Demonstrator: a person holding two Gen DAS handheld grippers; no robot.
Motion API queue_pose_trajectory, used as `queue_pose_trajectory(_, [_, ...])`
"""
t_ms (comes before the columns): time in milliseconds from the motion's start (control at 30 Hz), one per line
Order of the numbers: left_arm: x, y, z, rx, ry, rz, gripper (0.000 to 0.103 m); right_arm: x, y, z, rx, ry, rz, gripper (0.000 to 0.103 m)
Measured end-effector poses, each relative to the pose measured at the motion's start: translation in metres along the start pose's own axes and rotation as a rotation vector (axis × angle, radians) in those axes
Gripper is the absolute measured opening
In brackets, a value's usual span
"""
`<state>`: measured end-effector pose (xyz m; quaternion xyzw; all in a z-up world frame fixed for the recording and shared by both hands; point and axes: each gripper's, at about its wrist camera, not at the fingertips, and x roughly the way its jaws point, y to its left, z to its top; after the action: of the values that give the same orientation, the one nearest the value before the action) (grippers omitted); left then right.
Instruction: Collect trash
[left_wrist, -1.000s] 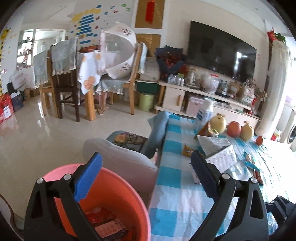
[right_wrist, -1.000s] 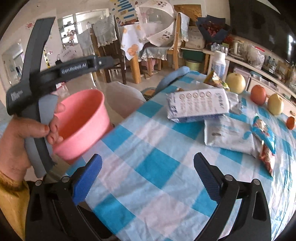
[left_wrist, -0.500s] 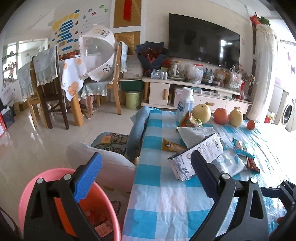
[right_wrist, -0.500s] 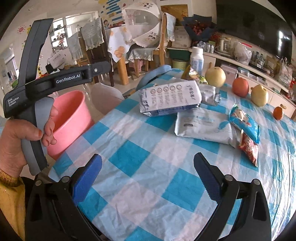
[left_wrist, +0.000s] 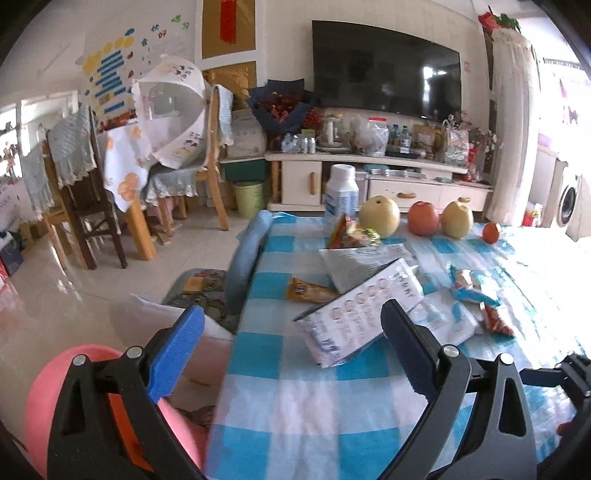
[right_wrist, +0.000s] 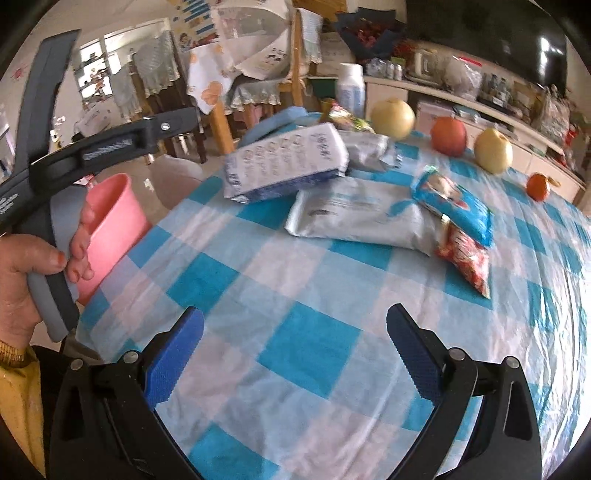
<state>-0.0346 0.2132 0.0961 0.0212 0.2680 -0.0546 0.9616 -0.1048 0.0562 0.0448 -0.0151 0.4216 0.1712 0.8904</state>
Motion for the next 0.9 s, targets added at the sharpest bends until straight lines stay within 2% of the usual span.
queue_pose_trajectory(233, [0.026,-0.011,0.017,-0.137,0.031,-0.069,0.097,-0.007,-0.041,0.002,0.055,-0.006,-0.014,0.098])
queue_pose_trajectory(467, [0.076,-0.022,0.064,-0.174,0.054,-0.025,0.096,-0.023,-0.093,0.007,0.137,-0.054,-0.015,0.098])
queue_pose_trajectory(600, [0.125,-0.016,0.095,-0.253,0.124,-0.004,0.093,-0.028,-0.123,0.006,0.202,-0.053,-0.021,0.098])
queue_pose_trajectory(700, [0.174,-0.016,0.112,-0.282,0.225,0.039,0.086,-0.027,-0.143,0.004,0.258,-0.033,-0.009,0.098])
queue_pose_trajectory(900, [0.248,-0.006,0.111,-0.349,0.378,0.125,0.071,-0.029,-0.164,-0.003,0.311,-0.005,0.015,0.098])
